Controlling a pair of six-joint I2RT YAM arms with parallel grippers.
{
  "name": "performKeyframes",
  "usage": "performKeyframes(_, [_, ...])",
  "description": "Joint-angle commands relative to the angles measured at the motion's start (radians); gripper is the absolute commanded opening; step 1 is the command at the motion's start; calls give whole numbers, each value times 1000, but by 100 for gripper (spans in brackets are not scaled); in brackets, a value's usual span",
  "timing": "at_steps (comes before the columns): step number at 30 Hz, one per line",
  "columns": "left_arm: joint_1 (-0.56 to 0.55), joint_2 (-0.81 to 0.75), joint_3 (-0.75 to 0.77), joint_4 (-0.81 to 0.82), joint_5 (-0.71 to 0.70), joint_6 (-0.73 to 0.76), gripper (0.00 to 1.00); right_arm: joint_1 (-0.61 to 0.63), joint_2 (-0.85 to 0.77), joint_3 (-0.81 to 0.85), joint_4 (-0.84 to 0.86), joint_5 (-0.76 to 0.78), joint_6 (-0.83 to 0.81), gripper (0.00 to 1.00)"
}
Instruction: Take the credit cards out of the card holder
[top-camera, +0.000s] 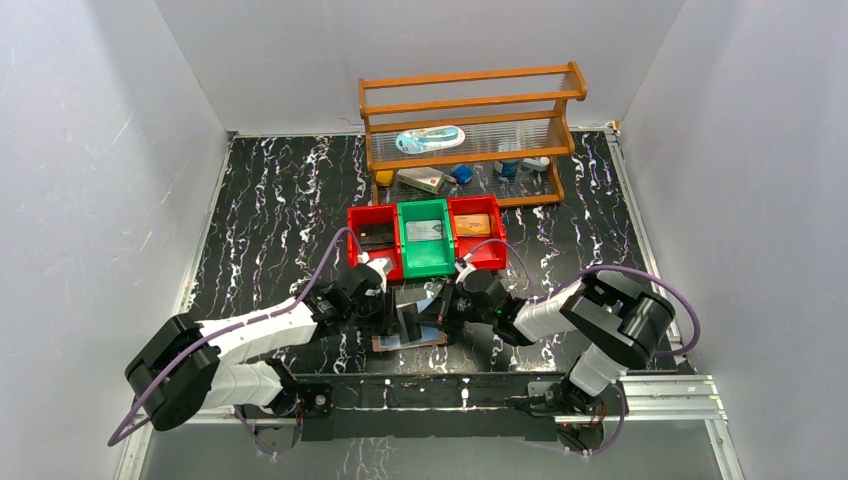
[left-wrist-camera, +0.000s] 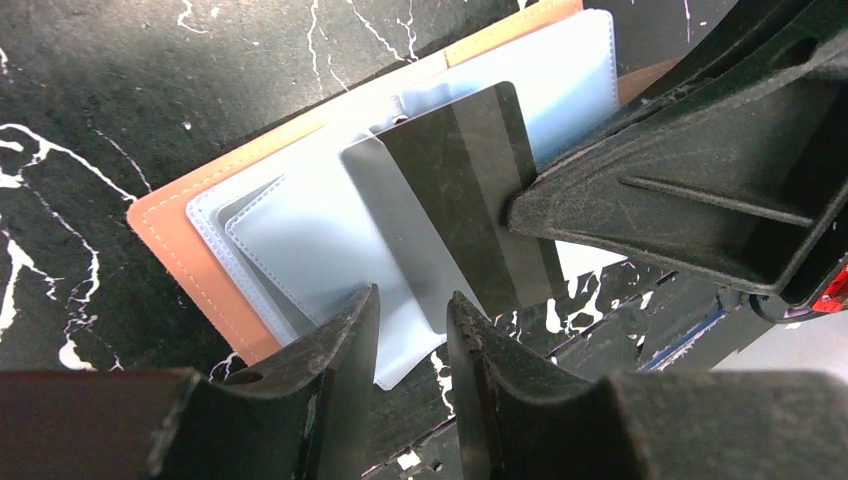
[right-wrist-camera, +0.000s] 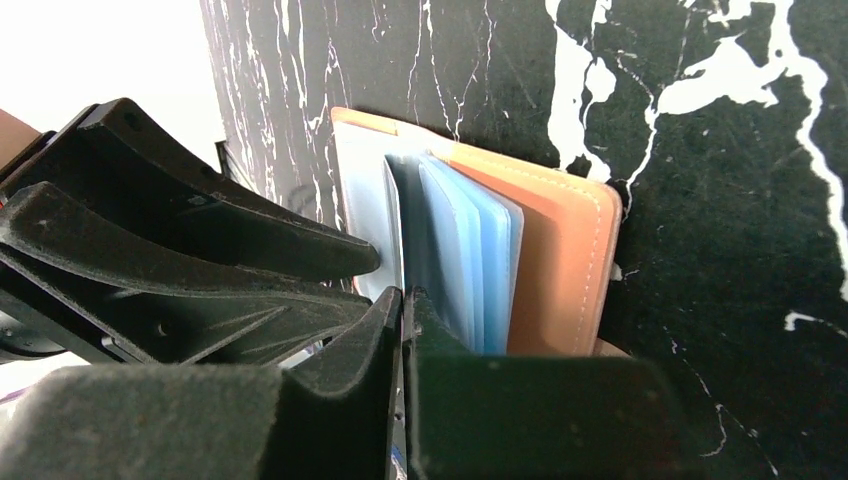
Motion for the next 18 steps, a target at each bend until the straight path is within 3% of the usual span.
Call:
performKeyframes(1, [-5, 39, 9, -82, 36, 40, 31, 6, 26, 14, 56, -30, 4, 12])
performKeyframes(5, [-6, 60, 13, -82, 56, 52, 31, 7, 77, 3, 161, -64, 35, 19])
performKeyframes(10, [-5, 53, 1, -83, 53, 51, 31, 7, 90, 15, 151, -69, 29, 20])
performKeyframes(15, [-6, 26, 1, -100, 27, 46, 31, 6, 26, 26, 24, -22, -9, 5])
performKeyframes(18, [-6, -31, 2, -123, -1, 42, 33, 6, -76, 6, -96, 64, -36, 2])
